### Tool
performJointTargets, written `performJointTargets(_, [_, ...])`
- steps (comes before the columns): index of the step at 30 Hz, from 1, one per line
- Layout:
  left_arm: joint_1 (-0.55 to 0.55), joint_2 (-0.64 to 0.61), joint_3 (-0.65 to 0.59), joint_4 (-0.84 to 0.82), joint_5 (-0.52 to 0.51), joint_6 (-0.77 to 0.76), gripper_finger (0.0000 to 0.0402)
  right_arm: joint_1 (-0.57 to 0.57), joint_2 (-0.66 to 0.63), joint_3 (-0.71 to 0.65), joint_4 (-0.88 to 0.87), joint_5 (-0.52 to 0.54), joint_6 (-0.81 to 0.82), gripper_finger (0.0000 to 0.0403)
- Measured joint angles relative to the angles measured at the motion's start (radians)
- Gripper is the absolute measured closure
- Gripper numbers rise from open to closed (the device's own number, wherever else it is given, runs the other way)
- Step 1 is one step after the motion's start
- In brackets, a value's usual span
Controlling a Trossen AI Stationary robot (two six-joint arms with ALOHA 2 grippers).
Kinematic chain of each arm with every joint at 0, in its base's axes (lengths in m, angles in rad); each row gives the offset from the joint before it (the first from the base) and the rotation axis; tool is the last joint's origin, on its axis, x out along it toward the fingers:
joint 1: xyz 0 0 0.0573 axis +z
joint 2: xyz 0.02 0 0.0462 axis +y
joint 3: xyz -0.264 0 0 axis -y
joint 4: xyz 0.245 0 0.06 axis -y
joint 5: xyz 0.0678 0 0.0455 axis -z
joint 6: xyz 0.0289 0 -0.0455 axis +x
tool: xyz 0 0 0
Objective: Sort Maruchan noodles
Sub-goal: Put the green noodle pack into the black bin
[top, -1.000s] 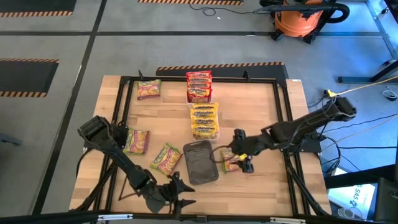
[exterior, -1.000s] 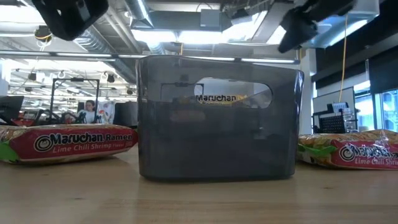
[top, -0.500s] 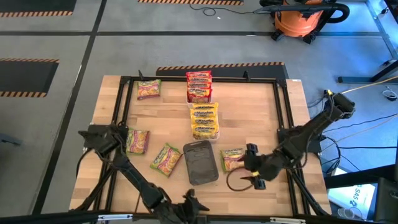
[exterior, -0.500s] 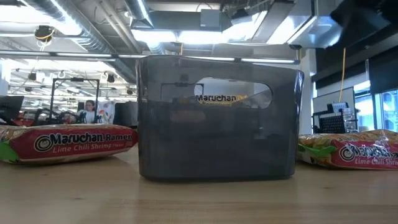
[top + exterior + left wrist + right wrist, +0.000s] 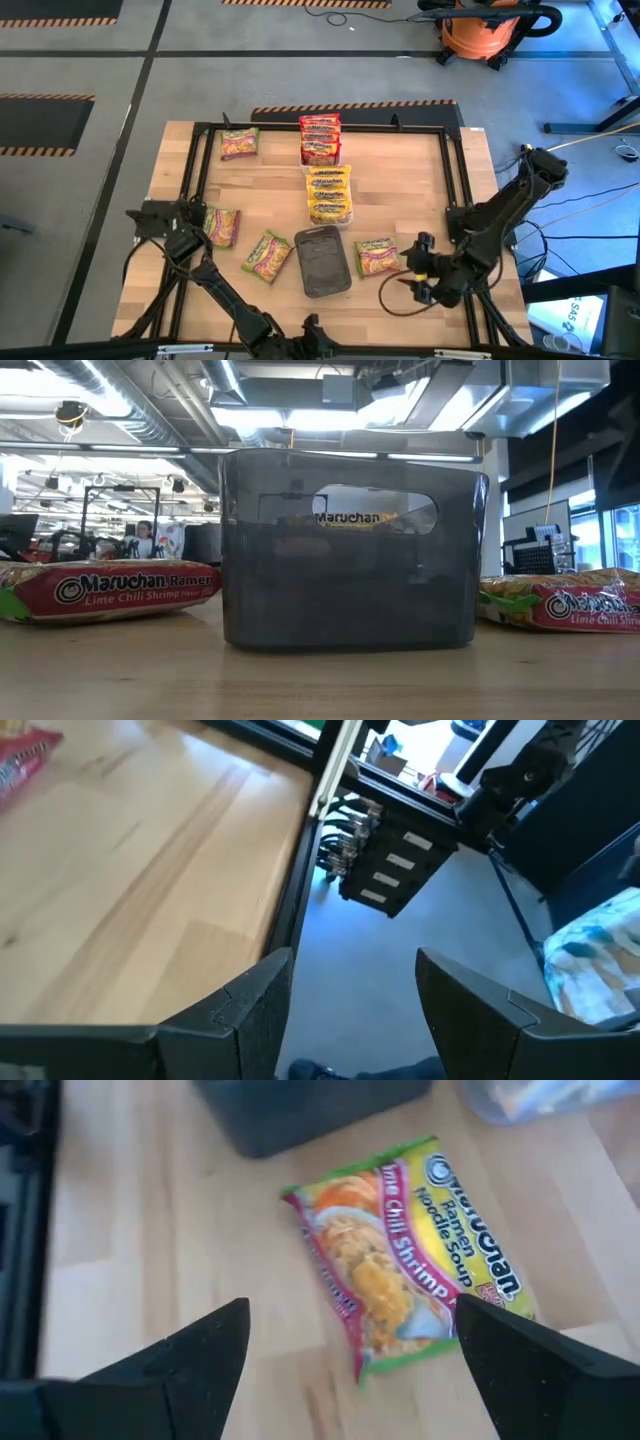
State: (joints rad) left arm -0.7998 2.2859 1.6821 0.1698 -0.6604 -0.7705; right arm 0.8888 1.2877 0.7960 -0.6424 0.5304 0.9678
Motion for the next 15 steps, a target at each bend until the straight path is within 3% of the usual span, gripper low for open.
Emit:
performJointTargets(6, [-0.004, 0.015, -0.001, 0.028, 0.008, -0.014, 0.0194, -0.110, 0.007, -0.121, 0.158, 0.002, -0.015, 0.0075])
performJointTargets(11, [-0.006, 0.015, -0.001, 0.039, 0.008, -0.014, 0.0194, -0.203, 0.007, -0.188, 0.289, -0.007, -0.168, 0.0075])
performJointTargets(15, [-0.006, 0.015, -0.001, 0.054, 0.009, -0.014, 0.0194, -0.215, 0.006, -0.217, 0.315, -0.025, -0.252, 0.0075])
